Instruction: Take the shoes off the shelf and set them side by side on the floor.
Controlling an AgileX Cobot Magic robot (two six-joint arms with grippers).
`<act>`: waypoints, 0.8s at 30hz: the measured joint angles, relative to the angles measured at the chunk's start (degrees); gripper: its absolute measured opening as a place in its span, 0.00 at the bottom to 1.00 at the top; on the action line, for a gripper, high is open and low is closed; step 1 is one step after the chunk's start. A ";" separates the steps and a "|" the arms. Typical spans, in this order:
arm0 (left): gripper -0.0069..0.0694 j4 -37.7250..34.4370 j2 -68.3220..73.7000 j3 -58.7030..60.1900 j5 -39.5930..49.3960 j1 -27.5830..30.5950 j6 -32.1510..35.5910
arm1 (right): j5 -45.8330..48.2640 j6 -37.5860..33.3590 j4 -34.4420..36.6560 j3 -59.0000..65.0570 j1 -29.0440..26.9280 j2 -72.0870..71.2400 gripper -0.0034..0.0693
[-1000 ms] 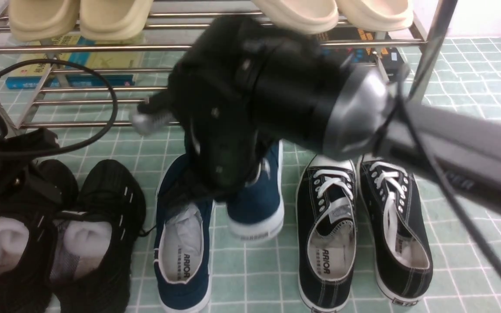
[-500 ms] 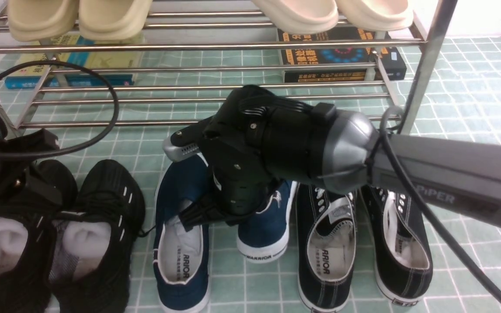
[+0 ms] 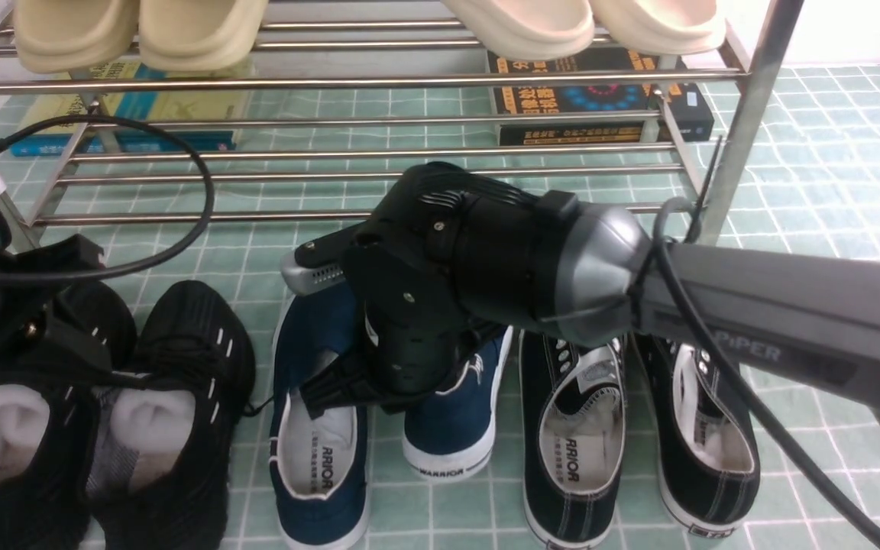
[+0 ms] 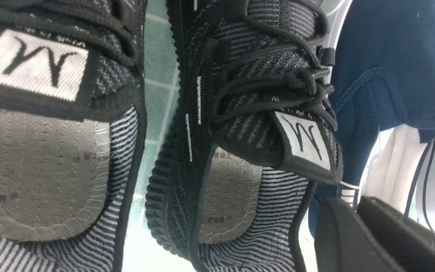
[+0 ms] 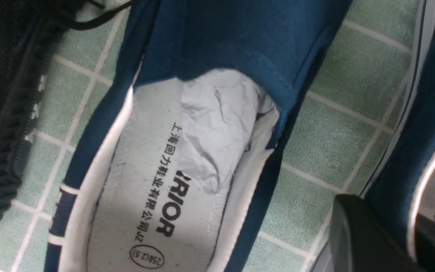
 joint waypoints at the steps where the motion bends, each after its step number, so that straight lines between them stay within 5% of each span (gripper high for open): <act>1: 0.22 0.00 0.00 0.00 0.00 0.00 0.06 | 0.75 0.21 0.73 -0.41 0.00 0.07 0.21; 8: 0.23 0.02 0.00 0.00 0.19 0.00 1.06 | 12.19 -2.49 7.10 -9.09 0.00 0.38 0.58; 12: 0.23 0.05 0.00 0.00 0.19 0.00 1.09 | 13.43 -9.59 7.43 -16.62 0.00 -0.44 0.61; 17: 0.23 0.05 0.00 0.00 0.24 0.00 1.09 | 14.31 -16.40 8.64 -17.78 0.00 -6.19 0.47; 22: 0.24 0.37 0.00 0.00 0.35 0.00 1.32 | 14.59 -21.32 9.16 -9.11 0.00 -20.90 0.16; 24: 0.24 0.75 0.00 0.00 0.41 0.00 1.32 | 14.72 -21.62 9.16 -5.95 0.00 -24.39 0.11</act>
